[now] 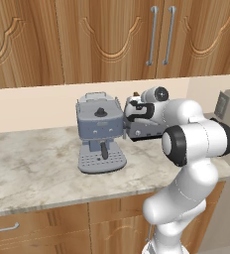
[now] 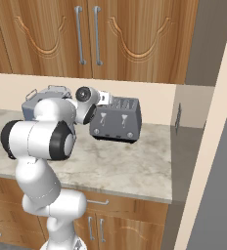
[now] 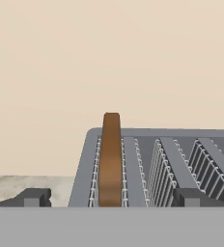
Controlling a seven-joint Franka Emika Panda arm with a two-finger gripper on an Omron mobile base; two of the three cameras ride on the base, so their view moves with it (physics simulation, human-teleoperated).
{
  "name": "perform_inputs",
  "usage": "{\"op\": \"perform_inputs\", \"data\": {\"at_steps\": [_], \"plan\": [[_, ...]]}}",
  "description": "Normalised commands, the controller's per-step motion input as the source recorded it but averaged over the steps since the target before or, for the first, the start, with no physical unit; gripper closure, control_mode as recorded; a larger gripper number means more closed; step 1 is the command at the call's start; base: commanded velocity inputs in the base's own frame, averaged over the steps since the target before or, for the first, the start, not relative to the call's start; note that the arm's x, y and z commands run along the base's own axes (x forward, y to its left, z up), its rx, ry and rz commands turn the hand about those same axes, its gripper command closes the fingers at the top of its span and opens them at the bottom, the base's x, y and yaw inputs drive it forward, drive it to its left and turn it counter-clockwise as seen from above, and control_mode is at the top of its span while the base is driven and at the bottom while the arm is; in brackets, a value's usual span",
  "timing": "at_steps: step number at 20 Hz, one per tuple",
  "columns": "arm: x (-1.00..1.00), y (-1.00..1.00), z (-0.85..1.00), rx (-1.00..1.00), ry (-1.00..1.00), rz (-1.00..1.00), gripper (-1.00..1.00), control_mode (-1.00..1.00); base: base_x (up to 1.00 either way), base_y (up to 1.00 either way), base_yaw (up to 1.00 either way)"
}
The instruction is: Start the toaster. Once the lever pops up, take the bread to the plate on the dining counter.
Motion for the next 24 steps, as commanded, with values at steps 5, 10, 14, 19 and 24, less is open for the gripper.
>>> {"op": "perform_inputs", "data": {"at_steps": [5,10,14,19,24], "plan": [[0.00,0.00,0.00,0.00,0.00,0.00,-1.00,-1.00,0.00,0.00,0.00],[0.00,0.00,0.00,0.00,0.00,0.00,-1.00,-1.00,0.00,0.00,0.00],[0.00,0.00,0.00,0.00,0.00,0.00,-1.00,-1.00,0.00,0.00,0.00],[0.00,0.00,0.00,0.00,0.00,0.00,-1.00,-1.00,0.00,0.00,0.00],[0.00,0.00,0.00,0.00,0.00,0.00,-1.00,-1.00,0.00,0.00,0.00]]}}
